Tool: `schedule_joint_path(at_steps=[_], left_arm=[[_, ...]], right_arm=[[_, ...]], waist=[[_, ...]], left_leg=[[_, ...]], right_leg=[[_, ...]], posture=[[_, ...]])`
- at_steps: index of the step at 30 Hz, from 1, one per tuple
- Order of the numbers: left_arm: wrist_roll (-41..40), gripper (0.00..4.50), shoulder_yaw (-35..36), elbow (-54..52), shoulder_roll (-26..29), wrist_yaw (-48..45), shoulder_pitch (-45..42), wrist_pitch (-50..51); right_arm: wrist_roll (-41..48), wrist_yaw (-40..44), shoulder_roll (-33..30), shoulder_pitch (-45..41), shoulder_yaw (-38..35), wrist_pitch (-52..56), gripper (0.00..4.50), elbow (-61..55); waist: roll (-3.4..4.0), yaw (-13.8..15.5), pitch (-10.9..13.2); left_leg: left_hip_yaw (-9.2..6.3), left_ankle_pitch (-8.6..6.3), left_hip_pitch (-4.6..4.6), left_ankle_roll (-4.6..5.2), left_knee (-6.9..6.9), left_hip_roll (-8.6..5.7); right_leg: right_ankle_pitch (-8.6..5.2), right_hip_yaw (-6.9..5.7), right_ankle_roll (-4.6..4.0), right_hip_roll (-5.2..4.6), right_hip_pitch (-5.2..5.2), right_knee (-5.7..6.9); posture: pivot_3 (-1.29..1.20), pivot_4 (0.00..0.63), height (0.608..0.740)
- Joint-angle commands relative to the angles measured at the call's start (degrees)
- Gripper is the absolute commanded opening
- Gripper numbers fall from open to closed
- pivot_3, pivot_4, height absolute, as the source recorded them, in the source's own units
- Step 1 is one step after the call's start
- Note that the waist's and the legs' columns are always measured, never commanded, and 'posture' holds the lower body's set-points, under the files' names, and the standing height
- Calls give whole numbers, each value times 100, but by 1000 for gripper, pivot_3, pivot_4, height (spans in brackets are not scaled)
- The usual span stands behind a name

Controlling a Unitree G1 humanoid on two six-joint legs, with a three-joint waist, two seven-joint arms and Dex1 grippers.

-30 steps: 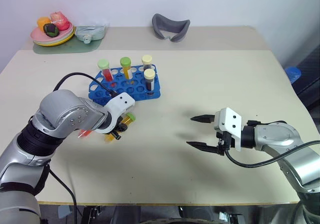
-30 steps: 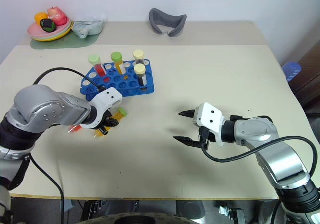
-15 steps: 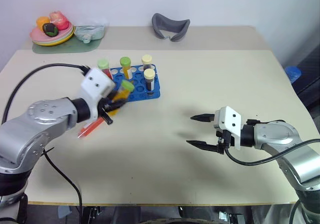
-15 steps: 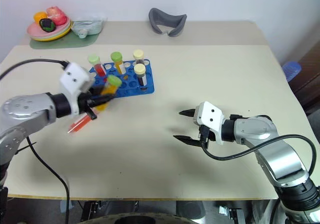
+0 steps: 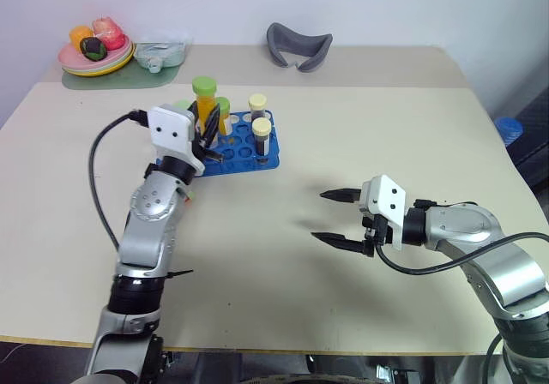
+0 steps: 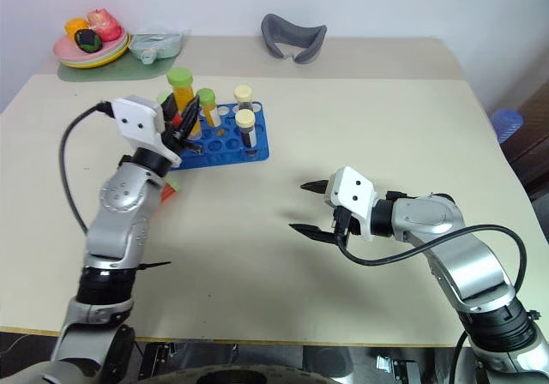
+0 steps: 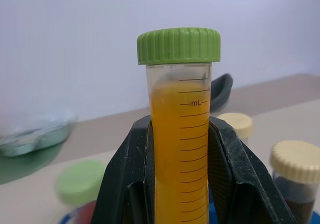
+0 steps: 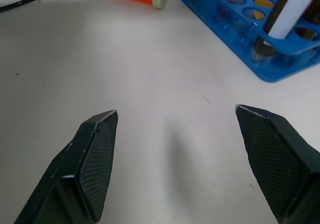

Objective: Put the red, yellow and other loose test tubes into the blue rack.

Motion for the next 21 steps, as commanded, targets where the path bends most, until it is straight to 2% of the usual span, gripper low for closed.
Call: schedule_joint_path(at_steps=[1,12,16,21], left_arm=[[107,788,53,321,-150,-142,-23,-798],[199,788,44,1685,-445,-600,-351,-1921],[148,788,66,2106,-529,-728,-482,-2127],[183,788,68,2307,-601,-775,-475,-2296]], right_arm=[[36,-118,32,43,-81,21,3853,-276],[148,-378,153,96,-155,125,3853,-394],[425,-670,553,39,-427,131,3853,-268],[511,-748,728,133,-462,111,3853,-237]], waist=[[0,-1,0],[0,11,0],[0,10,-1],[1,12,-1]], left_leg=[[0,0,0,0,0,0],[0,0,0,0,1,0],[-2,0,1,0,1,0],[-2,0,1,0,0,-1]], right_leg=[[0,0,0,0,0,0],[0,-1,1,0,2,-1],[0,-2,1,1,2,1],[0,-2,1,0,3,1]], posture=[[0,150,740],[0,150,740],[0,150,740],[0,150,740]])
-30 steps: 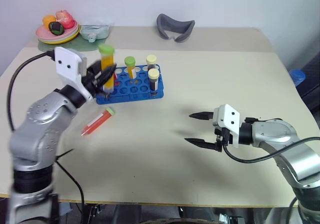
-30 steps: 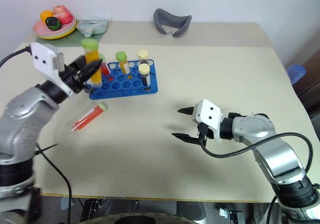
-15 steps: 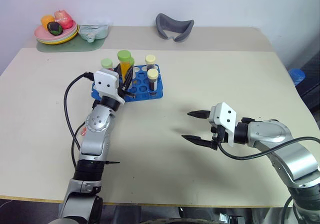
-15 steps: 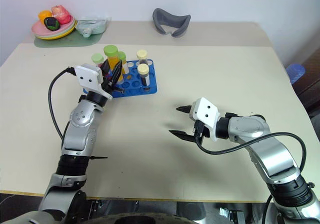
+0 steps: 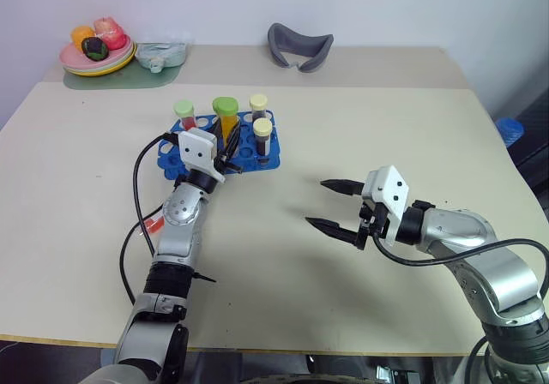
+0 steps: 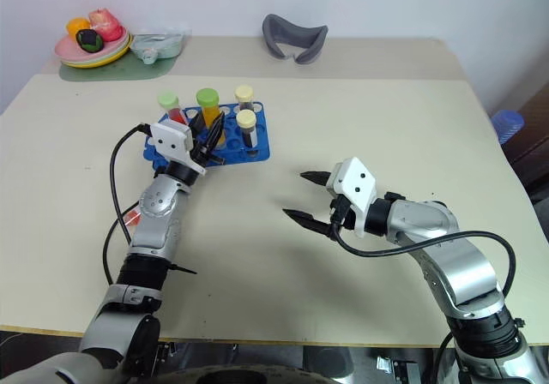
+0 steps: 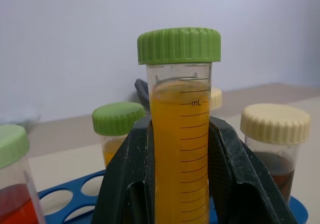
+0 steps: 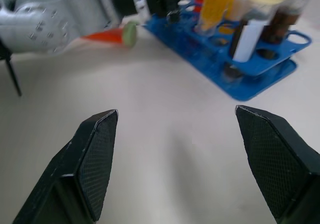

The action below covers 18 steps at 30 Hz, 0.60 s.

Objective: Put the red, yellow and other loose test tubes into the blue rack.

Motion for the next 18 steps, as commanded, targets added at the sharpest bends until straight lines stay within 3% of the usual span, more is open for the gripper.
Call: schedule_joint_path(at_steps=[1,18], left_arm=[[28,788,32,-8,-37,-34,-29,-178],[272,788,153,-102,63,323,259,-250]], right_arm=[[169,-69,131,42,-182,-74,3853,-80],[53,-315,426,216,11,-180,3853,-28]], waist=[[0,0,0],[6,-21,-4]], left_leg=[[0,0,0,0,0,0],[-1,0,4,0,0,0]], right_leg=[[0,0,0,0,0,0],[0,1,0,1,1,4]], posture=[[0,150,740],[0,150,740]])
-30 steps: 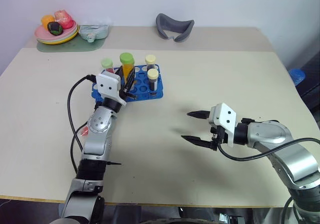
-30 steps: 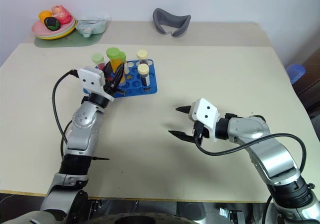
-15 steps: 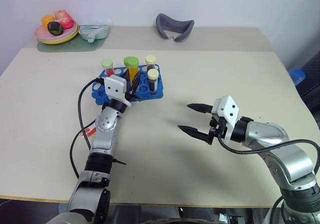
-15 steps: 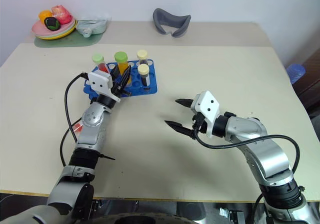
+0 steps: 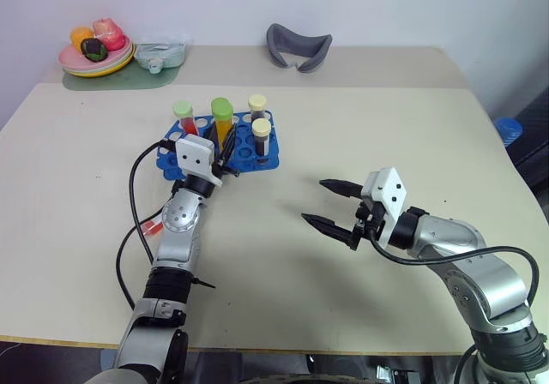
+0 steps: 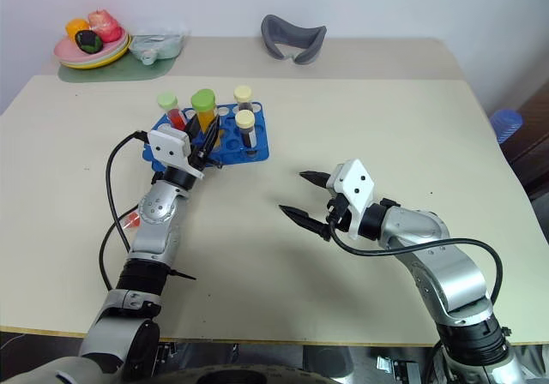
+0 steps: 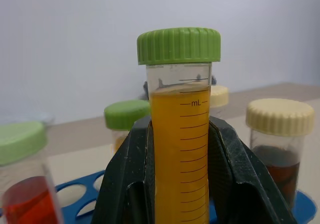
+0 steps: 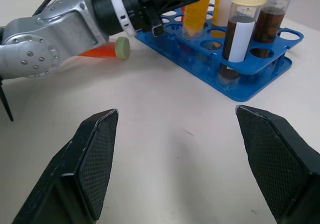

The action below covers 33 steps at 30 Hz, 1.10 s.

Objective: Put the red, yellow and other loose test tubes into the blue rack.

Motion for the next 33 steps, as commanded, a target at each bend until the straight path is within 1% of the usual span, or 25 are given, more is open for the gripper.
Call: schedule_joint_path(at_steps=[1,20,22,24,27,28,33], left_arm=[[36,788,111,-44,58,53,49,-7],[-12,788,61,466,-95,-121,-136,-265],[-103,1855,99,404,-104,-145,-112,-195],[-156,2817,131,302,-89,-157,-90,-144],[-191,4367,196,-111,17,-138,51,5],[-221,4445,213,-262,49,-150,104,77],[-641,4445,466,-1711,437,-220,566,888]], right_arm=[[12,-10,57,-27,-8,-105,3853,-30],[25,-122,183,-40,156,-48,3853,-143],[34,-125,185,-45,163,-43,3853,-147],[38,-125,191,-55,181,-39,3853,-148],[43,-119,196,-98,197,-32,3853,-131],[48,-119,194,-109,193,-28,3853,-126],[37,-142,182,-180,143,-50,3853,-85]], waist=[[1,-3,0],[5,12,-4],[5,11,-4],[5,8,-4],[5,-2,-4],[5,-5,-4],[5,-12,-4]], left_leg=[[0,0,0,0,0,0],[0,0,0,0,-1,0],[0,0,0,0,-1,0],[0,0,-1,0,-1,0],[0,0,0,0,-1,0],[0,0,0,0,-1,0],[-2,0,1,-1,-6,2]], right_leg=[[0,0,0,0,0,0],[0,0,0,0,1,0],[0,0,0,0,0,0],[0,0,0,0,0,0],[0,0,0,0,0,0],[0,0,0,0,0,0],[0,0,0,1,-3,2]], posture=[[0,150,740],[0,150,740],[0,150,740],[0,150,740],[0,150,740],[0,150,740],[0,150,740]])
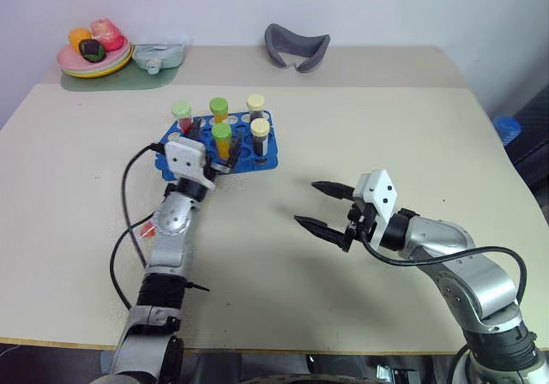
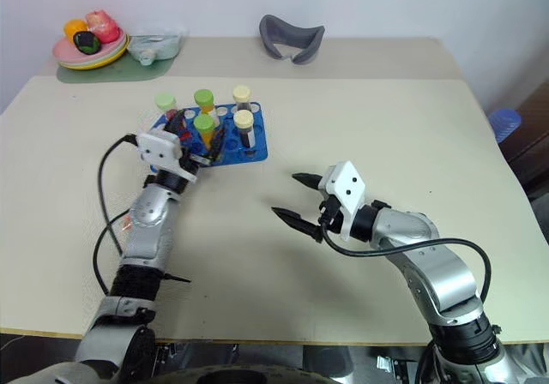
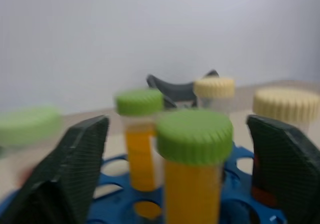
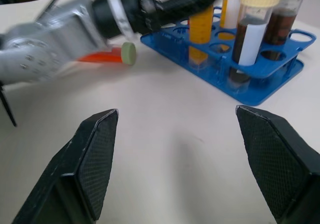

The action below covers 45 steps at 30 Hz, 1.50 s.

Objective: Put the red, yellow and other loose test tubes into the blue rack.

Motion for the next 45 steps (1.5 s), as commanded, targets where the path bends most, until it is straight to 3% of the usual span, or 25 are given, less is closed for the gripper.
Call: schedule_joint_path(at_steps=[1,5,9,13,19,30,36,45], left_arm=[[-441,4445,354,-1323,417,-83,237,726],[-1205,4445,912,-2660,1448,-308,553,2341],[-2231,4445,1310,-3384,2744,-700,924,4613],[-2851,4445,1649,-3800,3833,-1014,1284,6173],[-2913,4445,1163,-3781,4835,-941,851,7884],[-2743,4445,-1201,-2865,5422,-1745,-1184,9822],[-2061,4445,-2329,-2390,5433,-2124,-1736,9481],[-1418,4445,-2987,-1704,5161,-2668,-2164,9128]], right_arm=[[44,-14,23,-114,-109,-67,3853,-66],[29,46,-20,-152,-143,-112,3853,33],[-109,332,-237,-201,-24,-215,3853,144],[-258,801,-631,-253,69,-376,3853,265],[-348,1371,-931,-324,189,-594,3853,349],[-425,1479,-880,-265,262,-655,3853,282],[-408,1334,-821,-72,288,-583,3853,83],[-370,1179,-729,16,301,-512,3853,-29]], waist=[[0,13,0],[-2,-3,1],[4,-2,0],[-1,-8,5],[0,-2,6],[-3,-19,9],[-3,-35,9],[-3,-97,9]], left_leg=[[-1,0,0,0,0,0],[-1,0,0,0,-3,1],[-2,0,2,1,-4,2],[-2,-1,2,1,-8,2],[-2,-1,2,2,-8,3],[-1,-1,-4,1,-10,3],[-1,0,-5,0,-9,3],[-2,0,-5,0,-5,2]], right_leg=[[0,0,0,0,1,0],[0,0,0,0,0,0],[-1,0,0,-1,3,0],[-2,-1,-1,1,0,-1],[-2,-1,-2,2,-1,-2],[-3,0,-3,6,-10,-2],[-3,0,-3,6,-10,-1],[-2,-1,-2,6,-8,4]], posture=[[0,150,740],[0,150,740],[0,150,740],[0,150,740],[0,150,740],[0,150,740],[0,150,740],[0,150,740]])
